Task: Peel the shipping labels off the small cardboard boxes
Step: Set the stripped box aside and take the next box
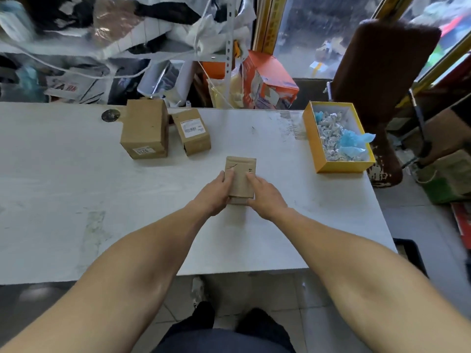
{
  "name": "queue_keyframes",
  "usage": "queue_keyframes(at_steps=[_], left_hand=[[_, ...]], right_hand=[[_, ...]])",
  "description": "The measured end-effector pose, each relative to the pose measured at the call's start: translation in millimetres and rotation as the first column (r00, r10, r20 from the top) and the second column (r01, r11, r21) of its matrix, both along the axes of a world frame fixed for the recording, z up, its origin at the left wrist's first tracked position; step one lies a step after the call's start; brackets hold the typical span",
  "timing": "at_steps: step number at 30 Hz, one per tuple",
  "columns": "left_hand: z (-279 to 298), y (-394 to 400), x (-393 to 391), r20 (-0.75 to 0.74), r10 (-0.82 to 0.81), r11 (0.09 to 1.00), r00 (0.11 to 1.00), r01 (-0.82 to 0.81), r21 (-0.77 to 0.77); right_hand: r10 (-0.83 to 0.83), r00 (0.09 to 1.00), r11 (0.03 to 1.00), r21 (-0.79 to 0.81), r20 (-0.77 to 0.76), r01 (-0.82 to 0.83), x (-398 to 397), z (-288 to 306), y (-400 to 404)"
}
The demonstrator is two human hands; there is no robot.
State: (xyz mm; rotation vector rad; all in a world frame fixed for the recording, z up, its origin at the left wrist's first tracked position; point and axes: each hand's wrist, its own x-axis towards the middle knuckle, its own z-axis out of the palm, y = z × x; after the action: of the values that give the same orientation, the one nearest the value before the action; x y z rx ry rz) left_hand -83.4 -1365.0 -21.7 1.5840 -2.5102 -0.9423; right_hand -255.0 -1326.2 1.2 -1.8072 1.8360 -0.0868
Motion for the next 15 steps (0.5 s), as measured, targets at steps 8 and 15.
queue_keyframes(at_steps=[8,15], left_hand=[[33,-107,5,0.044,-0.021,0.997,0.999,0.024,-0.078],[19,-187,-4,0.119,0.001,0.995,0.993,0.01,-0.099]], right_hand=[[-0.022,0.998,0.996,-0.089,-0.051,0.017,14,36,-105],[-0.008,0.999,0.997,-0.073,-0.043,0.005,6,25,-188]])
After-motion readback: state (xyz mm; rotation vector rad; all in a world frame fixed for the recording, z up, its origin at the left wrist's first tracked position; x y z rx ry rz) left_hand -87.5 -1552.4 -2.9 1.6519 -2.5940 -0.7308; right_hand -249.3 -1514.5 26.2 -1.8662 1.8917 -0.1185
